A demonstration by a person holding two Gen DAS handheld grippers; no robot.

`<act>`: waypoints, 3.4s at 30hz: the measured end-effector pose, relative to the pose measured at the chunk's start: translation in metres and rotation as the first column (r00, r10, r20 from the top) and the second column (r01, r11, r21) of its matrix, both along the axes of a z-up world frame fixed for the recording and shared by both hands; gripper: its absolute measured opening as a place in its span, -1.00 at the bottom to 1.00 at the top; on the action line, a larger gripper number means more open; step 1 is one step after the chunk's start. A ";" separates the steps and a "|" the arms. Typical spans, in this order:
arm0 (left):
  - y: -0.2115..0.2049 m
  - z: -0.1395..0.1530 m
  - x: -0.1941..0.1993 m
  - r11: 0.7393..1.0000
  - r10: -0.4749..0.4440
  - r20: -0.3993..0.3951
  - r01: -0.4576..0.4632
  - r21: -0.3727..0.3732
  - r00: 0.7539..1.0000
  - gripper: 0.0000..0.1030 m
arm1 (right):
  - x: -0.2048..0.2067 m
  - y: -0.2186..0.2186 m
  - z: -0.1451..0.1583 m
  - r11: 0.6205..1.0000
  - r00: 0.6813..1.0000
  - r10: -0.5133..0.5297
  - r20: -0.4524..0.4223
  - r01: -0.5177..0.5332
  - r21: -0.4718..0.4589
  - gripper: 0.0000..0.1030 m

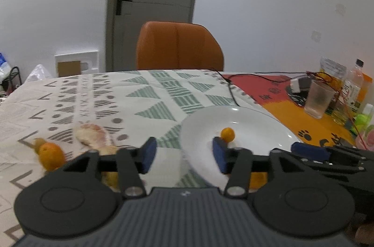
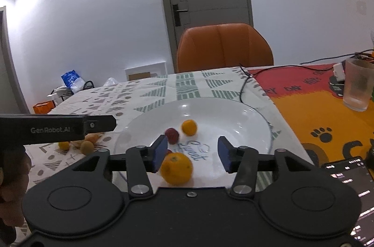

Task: Organize fruits
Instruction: 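Carry the apple into the white plate with left while right drops the mandarin in, then grasp a small mandarin with left while right grasps an olive-green round fruit, then carry the mandarin over the white plate with left while right carries the green fruit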

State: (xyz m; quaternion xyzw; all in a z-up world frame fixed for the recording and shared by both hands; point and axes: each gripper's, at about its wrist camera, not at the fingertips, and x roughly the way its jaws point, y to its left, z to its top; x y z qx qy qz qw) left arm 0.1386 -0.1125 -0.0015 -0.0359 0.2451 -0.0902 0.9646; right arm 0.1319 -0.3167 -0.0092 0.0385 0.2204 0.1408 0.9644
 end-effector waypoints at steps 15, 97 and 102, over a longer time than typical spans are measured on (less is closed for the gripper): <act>0.085 0.005 -0.033 0.981 0.192 0.025 -0.192 -0.014 0.981 0.50 | -0.001 0.056 0.019 0.987 0.988 0.156 0.015 -0.156 0.025 0.15; 0.126 -0.028 -0.016 0.972 0.182 -0.069 -0.190 -0.140 0.981 -0.56 | 0.028 0.143 -0.010 0.955 0.954 0.282 -0.099 -0.289 -0.068 -0.57; 0.114 -0.023 -0.017 0.978 0.152 -0.056 -0.159 -0.135 0.987 -0.56 | 0.023 0.132 -0.005 0.962 0.962 0.260 -0.081 -0.265 -0.060 -0.57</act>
